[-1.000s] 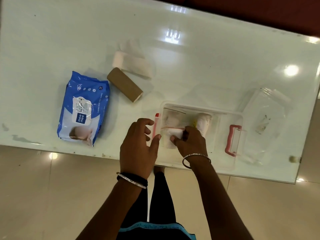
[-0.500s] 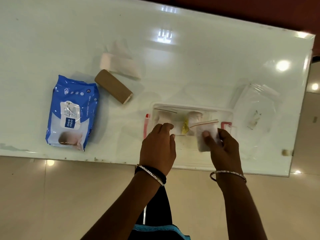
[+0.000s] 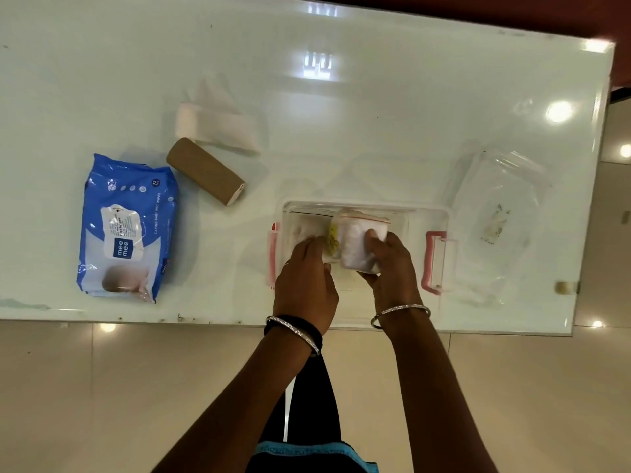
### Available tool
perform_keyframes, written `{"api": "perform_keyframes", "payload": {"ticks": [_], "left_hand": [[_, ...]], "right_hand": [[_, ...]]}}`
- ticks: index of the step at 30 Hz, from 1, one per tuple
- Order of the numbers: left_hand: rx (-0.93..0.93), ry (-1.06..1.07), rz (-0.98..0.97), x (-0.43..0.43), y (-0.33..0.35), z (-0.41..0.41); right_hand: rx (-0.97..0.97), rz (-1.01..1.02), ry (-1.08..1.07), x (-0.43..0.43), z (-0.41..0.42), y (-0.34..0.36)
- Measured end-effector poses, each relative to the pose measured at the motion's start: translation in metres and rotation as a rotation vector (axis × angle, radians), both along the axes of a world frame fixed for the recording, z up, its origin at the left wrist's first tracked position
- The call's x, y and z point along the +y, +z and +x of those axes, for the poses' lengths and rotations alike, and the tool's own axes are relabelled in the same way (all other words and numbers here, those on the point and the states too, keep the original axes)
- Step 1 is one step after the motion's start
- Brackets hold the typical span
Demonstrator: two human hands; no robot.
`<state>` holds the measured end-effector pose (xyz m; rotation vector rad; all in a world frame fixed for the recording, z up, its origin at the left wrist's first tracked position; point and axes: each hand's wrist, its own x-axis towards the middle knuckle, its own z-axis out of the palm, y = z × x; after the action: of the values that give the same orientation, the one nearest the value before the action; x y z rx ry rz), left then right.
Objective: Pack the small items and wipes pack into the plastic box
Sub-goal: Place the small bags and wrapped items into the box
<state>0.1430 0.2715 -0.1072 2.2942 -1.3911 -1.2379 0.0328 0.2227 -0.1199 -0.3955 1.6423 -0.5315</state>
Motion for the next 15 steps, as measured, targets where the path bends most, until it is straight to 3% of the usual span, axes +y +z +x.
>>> {"api": "perform_keyframes", "payload": {"ticks": [5,11,15], "left_hand": [[0.037,-0.026,-0.105,-0.001,0.003,0.0],[-0.015,-0.182,-0.091,0.001,-0.001,-0.004],[-0.029,-0.2,-0.067,0.001,-0.004,-0.01]], "right_hand": [[0.044,0.009,-0.058,-0.001,-0.021,0.005],[0.47,-0.128,0.174,0.014,-0.03,-0.001],[0.602,-0.157,0.287,0.007,-0.018,-0.016]]}}
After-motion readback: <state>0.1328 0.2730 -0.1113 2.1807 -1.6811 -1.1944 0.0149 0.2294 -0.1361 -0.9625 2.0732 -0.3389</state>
